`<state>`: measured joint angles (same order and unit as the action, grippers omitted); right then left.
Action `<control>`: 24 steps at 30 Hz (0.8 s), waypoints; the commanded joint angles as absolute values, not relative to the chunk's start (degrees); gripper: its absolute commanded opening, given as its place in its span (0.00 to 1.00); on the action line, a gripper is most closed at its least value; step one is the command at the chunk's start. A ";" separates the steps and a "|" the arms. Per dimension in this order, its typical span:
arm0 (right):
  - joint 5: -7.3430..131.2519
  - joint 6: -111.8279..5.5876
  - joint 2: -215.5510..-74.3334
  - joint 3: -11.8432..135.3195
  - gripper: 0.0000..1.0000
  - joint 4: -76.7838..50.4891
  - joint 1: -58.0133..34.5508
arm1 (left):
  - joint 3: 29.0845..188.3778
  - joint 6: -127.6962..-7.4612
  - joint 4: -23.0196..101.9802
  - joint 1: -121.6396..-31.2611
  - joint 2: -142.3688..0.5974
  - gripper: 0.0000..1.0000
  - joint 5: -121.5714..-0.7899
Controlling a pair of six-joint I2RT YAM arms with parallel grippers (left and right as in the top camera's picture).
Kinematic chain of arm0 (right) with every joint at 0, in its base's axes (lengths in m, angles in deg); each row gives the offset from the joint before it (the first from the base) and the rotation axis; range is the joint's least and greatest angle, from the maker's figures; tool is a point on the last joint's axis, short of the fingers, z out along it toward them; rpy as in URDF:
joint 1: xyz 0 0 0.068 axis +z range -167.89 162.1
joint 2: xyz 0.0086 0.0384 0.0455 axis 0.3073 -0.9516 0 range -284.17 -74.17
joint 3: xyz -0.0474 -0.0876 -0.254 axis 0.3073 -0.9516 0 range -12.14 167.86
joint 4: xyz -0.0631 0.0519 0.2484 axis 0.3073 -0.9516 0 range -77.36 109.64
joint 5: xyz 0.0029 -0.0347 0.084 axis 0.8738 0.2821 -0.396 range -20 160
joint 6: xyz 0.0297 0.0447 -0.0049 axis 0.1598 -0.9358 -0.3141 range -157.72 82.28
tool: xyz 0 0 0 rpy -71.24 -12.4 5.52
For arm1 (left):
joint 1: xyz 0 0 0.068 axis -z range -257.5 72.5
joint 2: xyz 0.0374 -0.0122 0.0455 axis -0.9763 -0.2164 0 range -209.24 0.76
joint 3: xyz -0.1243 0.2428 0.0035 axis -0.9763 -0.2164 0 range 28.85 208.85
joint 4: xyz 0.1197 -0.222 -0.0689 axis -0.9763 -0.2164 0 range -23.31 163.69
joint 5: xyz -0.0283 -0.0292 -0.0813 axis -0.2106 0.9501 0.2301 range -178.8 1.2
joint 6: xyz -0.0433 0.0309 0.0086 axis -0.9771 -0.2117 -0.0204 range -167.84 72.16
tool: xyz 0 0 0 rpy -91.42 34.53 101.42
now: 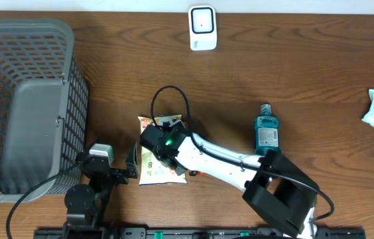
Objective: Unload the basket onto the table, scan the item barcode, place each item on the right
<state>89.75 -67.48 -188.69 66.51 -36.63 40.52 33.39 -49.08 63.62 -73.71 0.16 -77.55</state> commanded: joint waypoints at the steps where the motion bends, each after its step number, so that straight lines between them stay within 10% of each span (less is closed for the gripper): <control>1: 93.05 -68.57 -189.72 65.99 0.76 -36.74 41.00 | 32.45 -48.31 62.27 -73.95 0.47 0.98 -77.68; 15: 97.35 -67.22 -196.64 65.75 0.70 -32.17 41.02 | 32.45 -48.31 62.24 -73.95 0.47 0.98 -77.68; 24: 101.77 -65.93 -199.09 65.75 0.24 -28.87 40.54 | 32.45 -48.31 62.24 -73.95 0.47 0.98 -77.68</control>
<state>103.34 -66.30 -195.31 67.24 -29.94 40.95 33.39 -49.03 63.58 -73.77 0.16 -78.32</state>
